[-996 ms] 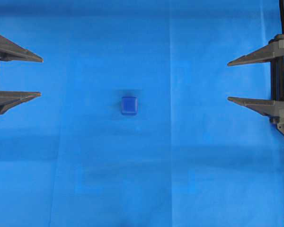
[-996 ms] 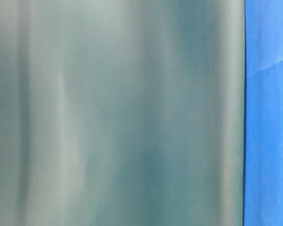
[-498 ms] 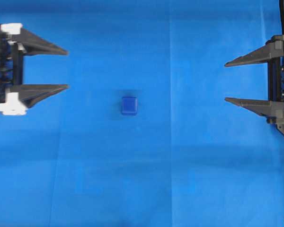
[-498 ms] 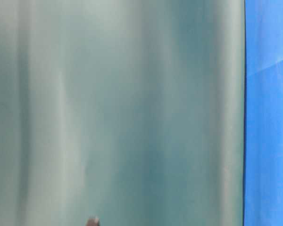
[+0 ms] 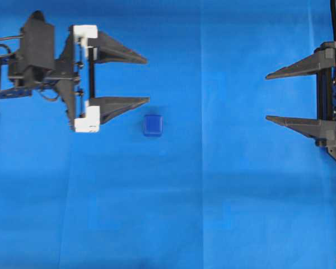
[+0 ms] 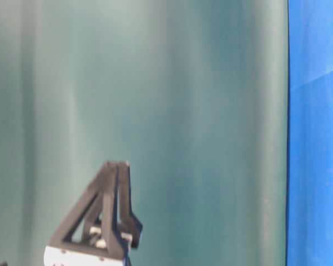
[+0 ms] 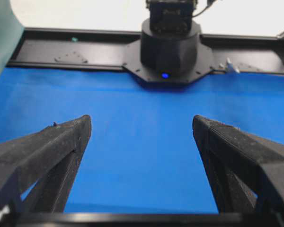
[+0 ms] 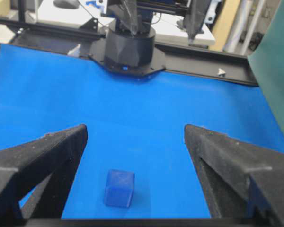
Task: Handover the blue block to the right arm after grasping it with the left arm, then place it in the designated position.
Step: 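Lower the left gripper over the blue cube, fingers straddling it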
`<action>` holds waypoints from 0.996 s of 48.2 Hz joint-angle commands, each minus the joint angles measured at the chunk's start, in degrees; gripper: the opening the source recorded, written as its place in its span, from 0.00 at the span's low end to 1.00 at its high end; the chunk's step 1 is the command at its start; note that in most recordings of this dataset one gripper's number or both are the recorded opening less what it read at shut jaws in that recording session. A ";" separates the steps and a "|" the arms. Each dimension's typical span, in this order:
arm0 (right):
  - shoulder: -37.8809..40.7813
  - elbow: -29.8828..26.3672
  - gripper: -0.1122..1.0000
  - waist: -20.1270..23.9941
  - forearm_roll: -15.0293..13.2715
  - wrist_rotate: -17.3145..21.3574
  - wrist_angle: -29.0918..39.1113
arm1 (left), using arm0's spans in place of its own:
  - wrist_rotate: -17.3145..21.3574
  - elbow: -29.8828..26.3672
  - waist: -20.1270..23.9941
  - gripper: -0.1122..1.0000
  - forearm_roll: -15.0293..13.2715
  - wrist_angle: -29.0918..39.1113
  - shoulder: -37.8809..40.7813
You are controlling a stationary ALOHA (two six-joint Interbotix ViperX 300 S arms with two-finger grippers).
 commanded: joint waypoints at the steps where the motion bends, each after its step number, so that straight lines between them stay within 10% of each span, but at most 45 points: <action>1: 0.26 -1.05 0.95 -0.09 0.00 -0.09 -0.35 | 0.00 -3.69 0.62 0.92 0.09 0.70 1.32; 28: 0.44 -1.05 0.95 -0.09 -0.09 -0.09 -0.26 | -1.41 -11.87 -0.18 0.92 0.00 15.21 6.77; 48: 0.62 -0.97 0.95 -0.09 -0.18 -0.18 -0.18 | -2.37 -27.60 -1.41 0.92 0.00 51.86 15.03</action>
